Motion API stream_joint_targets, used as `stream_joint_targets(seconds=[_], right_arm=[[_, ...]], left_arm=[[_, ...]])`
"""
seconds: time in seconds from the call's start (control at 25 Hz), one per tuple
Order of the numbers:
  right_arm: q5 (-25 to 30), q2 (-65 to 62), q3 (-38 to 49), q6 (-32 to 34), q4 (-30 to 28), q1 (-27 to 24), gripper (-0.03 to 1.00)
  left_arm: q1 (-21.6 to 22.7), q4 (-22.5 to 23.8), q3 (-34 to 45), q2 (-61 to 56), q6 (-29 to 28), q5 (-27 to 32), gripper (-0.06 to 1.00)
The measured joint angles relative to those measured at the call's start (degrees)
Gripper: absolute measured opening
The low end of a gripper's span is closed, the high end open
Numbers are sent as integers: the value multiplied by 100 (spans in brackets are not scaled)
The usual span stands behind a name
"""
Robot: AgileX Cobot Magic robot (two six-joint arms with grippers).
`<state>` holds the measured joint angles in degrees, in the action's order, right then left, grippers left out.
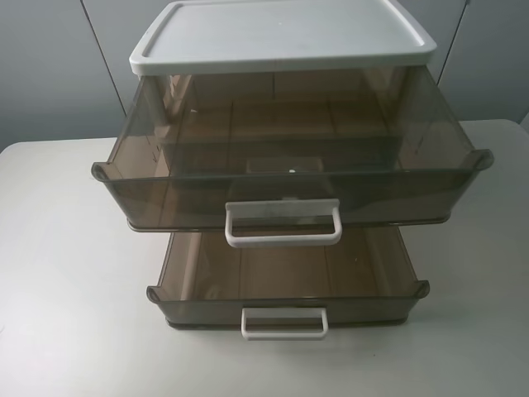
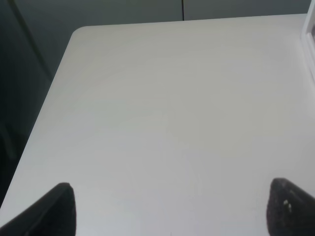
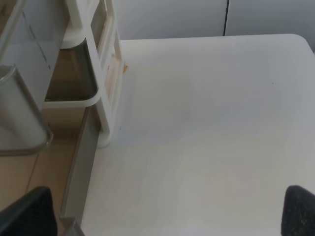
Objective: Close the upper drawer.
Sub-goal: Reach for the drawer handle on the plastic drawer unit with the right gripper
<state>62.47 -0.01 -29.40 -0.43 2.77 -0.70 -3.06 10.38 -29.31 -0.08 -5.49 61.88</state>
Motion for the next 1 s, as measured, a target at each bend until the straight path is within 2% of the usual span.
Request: stream_joint_targets(seconds=[0.72, 0.88, 1.0], right_arm=[[0, 12, -81, -49, -19, 0, 69], [-9, 782, -585, -95, -277, 23, 69], [-261, 1653, -956, -145, -666, 354, 69]], left_arm=[[0, 0, 0, 0, 0, 0, 74], [0, 0, 0, 0, 0, 0, 74], [0, 0, 0, 0, 0, 0, 74]])
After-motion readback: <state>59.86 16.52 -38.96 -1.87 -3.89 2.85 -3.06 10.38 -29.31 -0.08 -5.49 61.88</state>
